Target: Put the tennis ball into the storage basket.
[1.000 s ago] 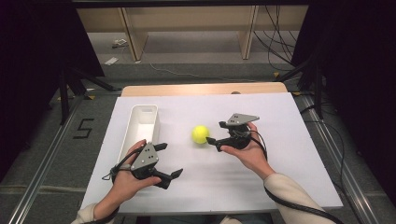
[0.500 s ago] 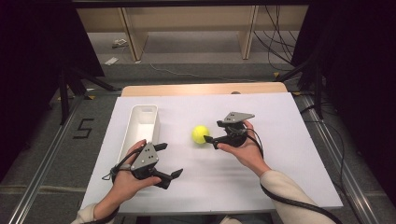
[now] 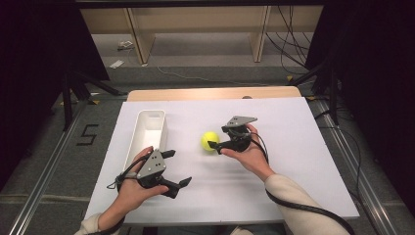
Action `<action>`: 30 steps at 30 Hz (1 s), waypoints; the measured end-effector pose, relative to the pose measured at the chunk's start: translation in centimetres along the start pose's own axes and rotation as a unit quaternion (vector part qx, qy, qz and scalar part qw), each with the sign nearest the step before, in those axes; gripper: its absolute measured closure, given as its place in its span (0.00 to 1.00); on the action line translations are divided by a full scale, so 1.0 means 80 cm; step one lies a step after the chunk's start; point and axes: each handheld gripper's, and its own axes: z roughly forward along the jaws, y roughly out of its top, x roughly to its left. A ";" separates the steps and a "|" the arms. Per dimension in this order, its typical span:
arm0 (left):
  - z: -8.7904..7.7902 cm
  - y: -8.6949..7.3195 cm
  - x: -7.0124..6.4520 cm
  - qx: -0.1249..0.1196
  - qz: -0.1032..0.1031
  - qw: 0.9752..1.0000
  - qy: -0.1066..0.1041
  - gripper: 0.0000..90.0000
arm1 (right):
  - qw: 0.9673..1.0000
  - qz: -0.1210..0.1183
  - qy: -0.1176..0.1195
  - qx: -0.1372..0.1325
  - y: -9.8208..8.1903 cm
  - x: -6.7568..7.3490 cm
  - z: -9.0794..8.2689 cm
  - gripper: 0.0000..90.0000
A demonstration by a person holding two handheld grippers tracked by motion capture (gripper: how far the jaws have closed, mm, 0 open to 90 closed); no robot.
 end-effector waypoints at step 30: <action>-0.001 0.000 0.000 -0.002 0.000 1.000 -0.002 0.01 | 0.999 0.019 -0.003 0.043 -0.005 -0.003 0.057 0.17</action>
